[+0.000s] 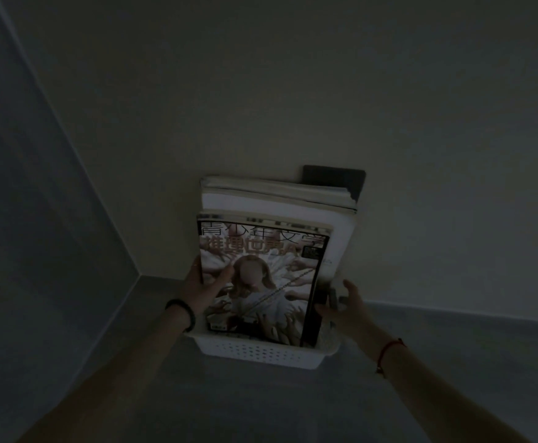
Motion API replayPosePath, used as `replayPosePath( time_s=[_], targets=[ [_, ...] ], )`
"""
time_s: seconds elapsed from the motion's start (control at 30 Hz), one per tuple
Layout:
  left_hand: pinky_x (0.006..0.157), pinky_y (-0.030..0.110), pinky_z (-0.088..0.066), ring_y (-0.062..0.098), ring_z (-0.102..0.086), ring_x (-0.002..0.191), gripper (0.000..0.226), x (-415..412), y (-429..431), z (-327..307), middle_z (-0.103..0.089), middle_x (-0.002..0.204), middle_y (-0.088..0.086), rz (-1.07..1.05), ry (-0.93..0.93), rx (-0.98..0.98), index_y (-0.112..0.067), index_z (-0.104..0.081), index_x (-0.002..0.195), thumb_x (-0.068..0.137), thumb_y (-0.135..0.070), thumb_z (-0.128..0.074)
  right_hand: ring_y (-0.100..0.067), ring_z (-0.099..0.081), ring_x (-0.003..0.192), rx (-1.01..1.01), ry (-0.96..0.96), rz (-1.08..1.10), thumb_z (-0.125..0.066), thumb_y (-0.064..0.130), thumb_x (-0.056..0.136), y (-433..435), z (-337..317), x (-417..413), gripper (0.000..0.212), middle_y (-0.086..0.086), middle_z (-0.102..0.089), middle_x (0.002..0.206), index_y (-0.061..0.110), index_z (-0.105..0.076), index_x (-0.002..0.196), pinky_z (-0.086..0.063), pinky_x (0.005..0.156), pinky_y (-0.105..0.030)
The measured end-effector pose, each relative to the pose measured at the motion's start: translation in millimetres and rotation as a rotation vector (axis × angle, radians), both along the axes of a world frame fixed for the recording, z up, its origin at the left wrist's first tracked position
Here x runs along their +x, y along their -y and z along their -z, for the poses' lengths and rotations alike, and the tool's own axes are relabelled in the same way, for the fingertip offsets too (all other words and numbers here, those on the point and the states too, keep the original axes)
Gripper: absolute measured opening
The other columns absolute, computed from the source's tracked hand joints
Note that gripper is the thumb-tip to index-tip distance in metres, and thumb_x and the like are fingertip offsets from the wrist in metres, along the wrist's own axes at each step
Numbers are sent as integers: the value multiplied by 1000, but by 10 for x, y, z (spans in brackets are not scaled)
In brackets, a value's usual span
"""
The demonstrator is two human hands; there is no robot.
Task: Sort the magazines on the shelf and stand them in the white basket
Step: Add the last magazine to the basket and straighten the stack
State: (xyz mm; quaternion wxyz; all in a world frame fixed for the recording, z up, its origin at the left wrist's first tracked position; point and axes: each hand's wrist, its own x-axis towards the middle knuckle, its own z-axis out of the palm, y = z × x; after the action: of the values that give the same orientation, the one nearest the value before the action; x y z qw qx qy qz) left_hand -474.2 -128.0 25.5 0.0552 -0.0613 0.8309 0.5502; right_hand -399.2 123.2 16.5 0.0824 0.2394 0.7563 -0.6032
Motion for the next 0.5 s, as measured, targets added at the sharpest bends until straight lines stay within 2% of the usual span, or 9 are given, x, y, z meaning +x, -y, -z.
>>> replayPosePath(
  time_s=[0.07,0.1,0.17,0.23,0.3,0.37,0.43,0.47,0.5],
  targets=[
    [105,45,-41,32,-49,123,68,-27,31,20,-54,131,20,38,18,-17,-7,-40,136,80,-39,-61,-27,-54,99,-102,-54,45,-57,-8,82,59,103,-20,72,-22,-46,131,13,-21,141,-53,65,-27],
    [106,47,-40,31,-47,126,70,-51,42,38,-52,134,17,55,38,-10,-8,-38,137,80,-41,-60,-27,-56,96,-119,-92,66,-52,-13,83,85,150,-47,68,-21,-48,126,11,-24,140,-54,67,-28],
    [105,49,-41,31,-48,125,70,-77,54,64,-53,134,16,27,69,6,-5,-42,134,79,-43,-61,-34,-54,104,-134,-121,114,-43,-20,82,128,221,-104,65,-22,-48,127,10,-28,138,-52,83,-41],
    [103,48,-42,33,-50,121,63,-64,49,86,-56,128,19,-24,72,17,-1,-47,128,80,-38,-62,-32,-52,103,-98,-132,125,-38,-22,80,165,243,-124,64,-22,-49,125,12,-33,134,-49,86,-45],
    [98,41,-45,33,-50,120,54,-28,27,77,-59,121,13,-44,80,42,-2,-49,125,82,-33,-61,-33,-53,104,-79,-135,127,-36,-22,79,177,247,-104,63,-19,-52,120,12,-36,131,-50,88,-49],
    [87,33,-45,32,-52,117,41,29,-7,41,-62,104,3,-52,61,35,-7,-52,116,83,-30,-61,-35,-54,106,-79,-130,137,-37,-21,79,170,283,-51,64,-16,-54,114,14,-35,133,-50,90,-53],
    [95,40,-45,34,-51,119,44,107,-53,-1,-60,116,8,-52,78,38,-4,-51,122,85,-27,-59,-39,-56,105,-46,-115,152,-41,-16,80,161,309,48,64,-16,-56,113,19,-34,134,-50,88,-56],
    [98,42,-44,35,-52,119,40,153,-87,-27,-58,123,14,-58,82,57,-3,-53,119,86,-24,-58,-39,-57,104,-34,-126,157,-42,-14,80,154,327,105,63,-16,-58,114,19,-36,133,-50,88,-57],
    [96,40,-45,34,-55,115,31,202,-114,-46,-58,123,19,-64,66,68,-5,-57,113,86,-19,-58,-39,-57,104,-32,-154,158,-43,-14,80,149,334,168,60,-15,-59,114,18,-39,130,-50,89,-56]
  ],
)
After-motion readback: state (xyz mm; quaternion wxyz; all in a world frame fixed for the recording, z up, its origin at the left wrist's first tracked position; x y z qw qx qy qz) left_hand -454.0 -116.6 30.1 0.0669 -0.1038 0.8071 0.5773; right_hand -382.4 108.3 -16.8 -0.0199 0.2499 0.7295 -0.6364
